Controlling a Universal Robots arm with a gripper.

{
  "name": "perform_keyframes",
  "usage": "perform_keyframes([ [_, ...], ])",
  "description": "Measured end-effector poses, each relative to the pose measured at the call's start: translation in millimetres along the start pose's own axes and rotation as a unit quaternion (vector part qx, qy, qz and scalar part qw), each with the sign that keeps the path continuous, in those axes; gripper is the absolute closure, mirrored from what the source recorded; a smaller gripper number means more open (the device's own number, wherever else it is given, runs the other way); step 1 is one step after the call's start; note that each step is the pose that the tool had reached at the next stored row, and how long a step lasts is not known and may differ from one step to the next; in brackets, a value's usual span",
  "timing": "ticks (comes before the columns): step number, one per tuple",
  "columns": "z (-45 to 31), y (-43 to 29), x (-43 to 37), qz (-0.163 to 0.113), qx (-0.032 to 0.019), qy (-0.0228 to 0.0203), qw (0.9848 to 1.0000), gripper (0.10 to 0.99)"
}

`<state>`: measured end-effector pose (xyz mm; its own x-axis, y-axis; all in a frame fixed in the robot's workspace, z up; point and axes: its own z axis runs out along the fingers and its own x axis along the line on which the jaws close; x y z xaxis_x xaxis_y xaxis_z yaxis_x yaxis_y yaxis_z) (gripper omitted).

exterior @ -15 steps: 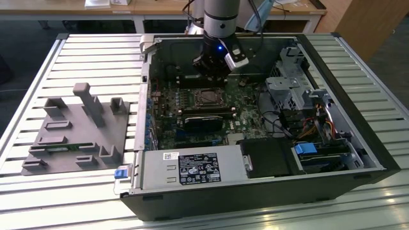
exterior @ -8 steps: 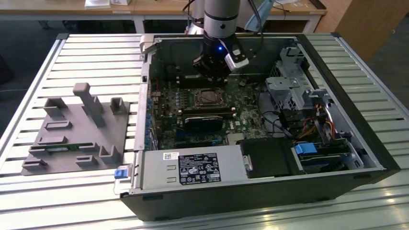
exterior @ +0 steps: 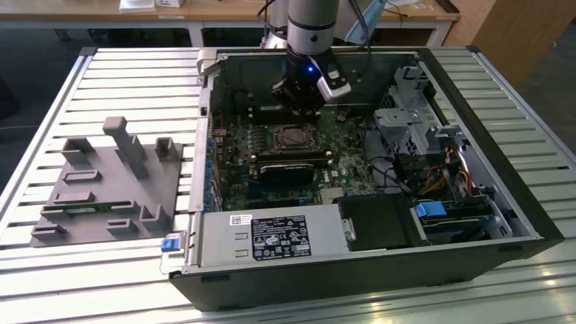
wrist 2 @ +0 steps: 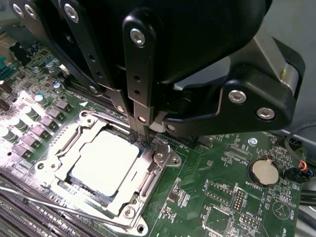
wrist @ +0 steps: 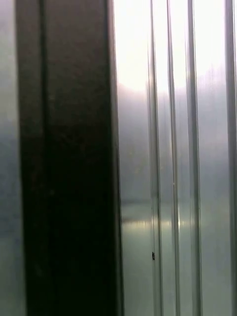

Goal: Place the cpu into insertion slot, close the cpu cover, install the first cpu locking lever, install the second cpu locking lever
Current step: 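Install the second cpu locking lever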

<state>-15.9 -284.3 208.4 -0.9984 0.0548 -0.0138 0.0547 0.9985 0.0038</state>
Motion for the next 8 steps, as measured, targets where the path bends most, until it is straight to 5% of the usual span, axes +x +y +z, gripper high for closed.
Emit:
perform_keyframes([
  [8, 0.1, -6.3, -0.4, 0.0, 0.0, 0.0, 1.0, 0.98],
])
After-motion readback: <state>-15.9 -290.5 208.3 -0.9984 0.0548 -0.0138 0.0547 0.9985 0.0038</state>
